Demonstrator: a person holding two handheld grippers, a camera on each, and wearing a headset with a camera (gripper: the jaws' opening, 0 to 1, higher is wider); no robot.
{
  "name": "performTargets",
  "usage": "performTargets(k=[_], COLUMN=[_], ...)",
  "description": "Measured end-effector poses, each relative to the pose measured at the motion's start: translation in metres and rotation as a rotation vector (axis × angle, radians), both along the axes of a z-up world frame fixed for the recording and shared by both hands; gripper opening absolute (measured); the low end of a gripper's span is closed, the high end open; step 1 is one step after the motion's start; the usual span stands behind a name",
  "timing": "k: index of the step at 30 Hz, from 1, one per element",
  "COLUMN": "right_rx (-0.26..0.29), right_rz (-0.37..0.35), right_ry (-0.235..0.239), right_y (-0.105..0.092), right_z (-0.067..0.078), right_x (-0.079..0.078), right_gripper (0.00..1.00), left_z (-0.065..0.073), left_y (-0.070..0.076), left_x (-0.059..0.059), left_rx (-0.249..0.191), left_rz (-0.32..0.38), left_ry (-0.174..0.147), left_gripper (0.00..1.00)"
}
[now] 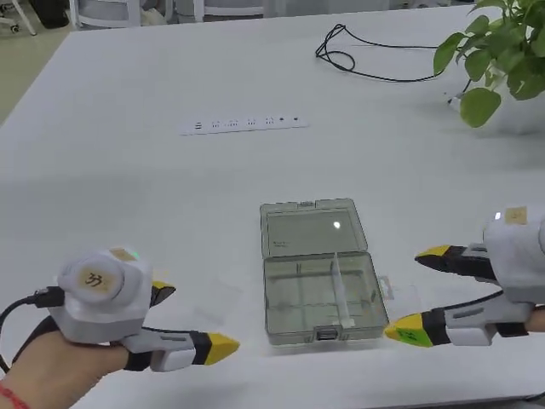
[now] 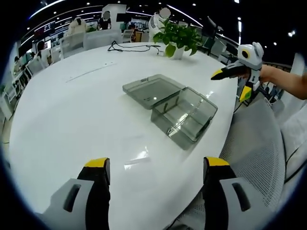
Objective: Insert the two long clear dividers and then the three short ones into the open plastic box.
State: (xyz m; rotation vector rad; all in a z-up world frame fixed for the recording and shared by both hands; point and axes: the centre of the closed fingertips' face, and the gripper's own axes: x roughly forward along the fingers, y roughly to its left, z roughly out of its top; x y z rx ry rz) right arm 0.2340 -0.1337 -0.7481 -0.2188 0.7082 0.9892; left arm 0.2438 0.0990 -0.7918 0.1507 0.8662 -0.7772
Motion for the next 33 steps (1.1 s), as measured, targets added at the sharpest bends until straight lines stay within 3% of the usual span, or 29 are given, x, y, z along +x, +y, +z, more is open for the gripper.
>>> performTargets(k=[9, 11, 12, 19, 21, 28, 33], right_rx=[0.055, 0.056, 0.054, 0.051, 0.057, 0.07, 0.072], right_rz=[0.075, 0.08, 0.088, 0.093, 0.095, 0.093, 0.088], right_ry=[-0.076, -0.076, -0.083, -0.08, -0.08, -0.086, -0.089], right_y=[-0.004, -0.008, -0.009, -0.019, -0.021, -0.024, -0.025], right_z=[0.006, 0.005, 0.004, -0.002, -0.003, -0.003, -0.003], right_x=[-0.008, -0.009, -0.011, -0.016, -0.018, -0.02, -0.02], right_gripper=[0.88, 0.89, 0.89, 0.89, 0.89, 0.9, 0.9], left_z=[-0.014, -0.018, -0.022, -0.038, -0.043, -0.054, -0.058], left_y=[0.004, 0.005, 0.006, 0.008, 0.01, 0.012, 0.015], left_x=[0.003, 0.003, 0.001, 0.005, 0.002, 0.005, 0.007], left_rx=[0.049, 0.067, 0.08, 0.14, 0.166, 0.206, 0.241], left_rz=[0.055, 0.063, 0.075, 0.104, 0.111, 0.136, 0.15], left_ry=[0.058, 0.075, 0.099, 0.15, 0.184, 0.217, 0.217], left_gripper=[0.71, 0.69, 0.68, 0.62, 0.59, 0.53, 0.49])
